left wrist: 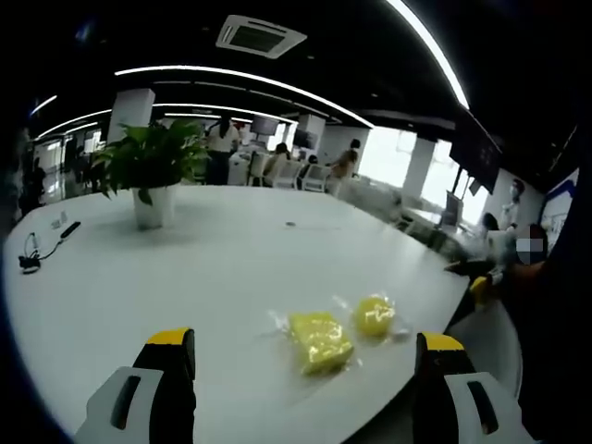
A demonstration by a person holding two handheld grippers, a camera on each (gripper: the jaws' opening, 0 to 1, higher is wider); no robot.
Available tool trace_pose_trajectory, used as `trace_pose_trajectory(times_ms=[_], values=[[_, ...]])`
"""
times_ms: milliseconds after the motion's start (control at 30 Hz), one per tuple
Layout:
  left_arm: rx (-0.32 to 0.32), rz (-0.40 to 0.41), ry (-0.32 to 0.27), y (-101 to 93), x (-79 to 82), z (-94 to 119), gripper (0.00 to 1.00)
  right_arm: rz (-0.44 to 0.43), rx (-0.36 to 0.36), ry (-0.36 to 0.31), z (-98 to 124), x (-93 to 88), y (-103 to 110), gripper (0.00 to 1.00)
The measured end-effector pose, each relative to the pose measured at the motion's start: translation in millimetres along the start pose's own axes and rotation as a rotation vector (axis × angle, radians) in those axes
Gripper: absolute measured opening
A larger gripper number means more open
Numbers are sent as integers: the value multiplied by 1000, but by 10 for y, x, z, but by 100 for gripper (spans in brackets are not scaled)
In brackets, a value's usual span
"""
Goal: Compare the silicone blocks by pressing each to a similar depth, holding the contact briefly, and releasing to observe deformation and rebound differences across the visible hardness samples.
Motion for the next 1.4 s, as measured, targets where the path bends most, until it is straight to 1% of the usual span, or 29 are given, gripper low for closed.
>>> trace_pose_trajectory(times_ms=[67,167,233,367,433,500,633,700,767,833,1000,1100,1400], values=[[-5,8,-9,11,20,-16,100,-2,2,-3,-20,-7,-6,96],[-10,-11,8,8,24,-62,100,3,-4,4,-39,-30,-8,96],[-11,-30,18,-3,28,-80,100,-28,3,-2,-43,-15,-8,96],[-19,-40,28,-12,27,-111,100,-2,2,3,-61,-13,-11,96],[-17,-36,40,12,9,-128,100,6,4,6,-85,-29,-33,96],[-13,-31,42,33,6,-129,100,-4,3,12,-94,-33,-59,96],[-7,-16,36,68,26,-131,100,-9,-5,1,-82,7,-91,96],[-12,-20,42,62,20,-165,100,-8,-7,6,-101,-18,-108,96],[-18,-32,53,50,9,-195,100,-8,-2,15,-119,-48,-101,96],[-22,-28,57,54,5,-226,100,-12,1,20,-122,-64,-81,96],[-25,-22,53,54,38,-256,100,-16,3,21,-124,-89,-58,96],[-16,-17,55,73,46,-262,100,-19,4,21,-120,-82,-60,96],[-22,-17,59,72,52,-248,100,-16,-1,19,-137,-62,-82,96]])
Point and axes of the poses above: the point that each gripper's makers call its tool centre point, and the gripper's own axes: z roughly backward along the fingers, y roughly to its left, x roughly out of its top, the point moved 7 cm from there along z, roughly backward along the fingers, and after that the axes turned 8 degrees about -x, right-handed, at the moved point
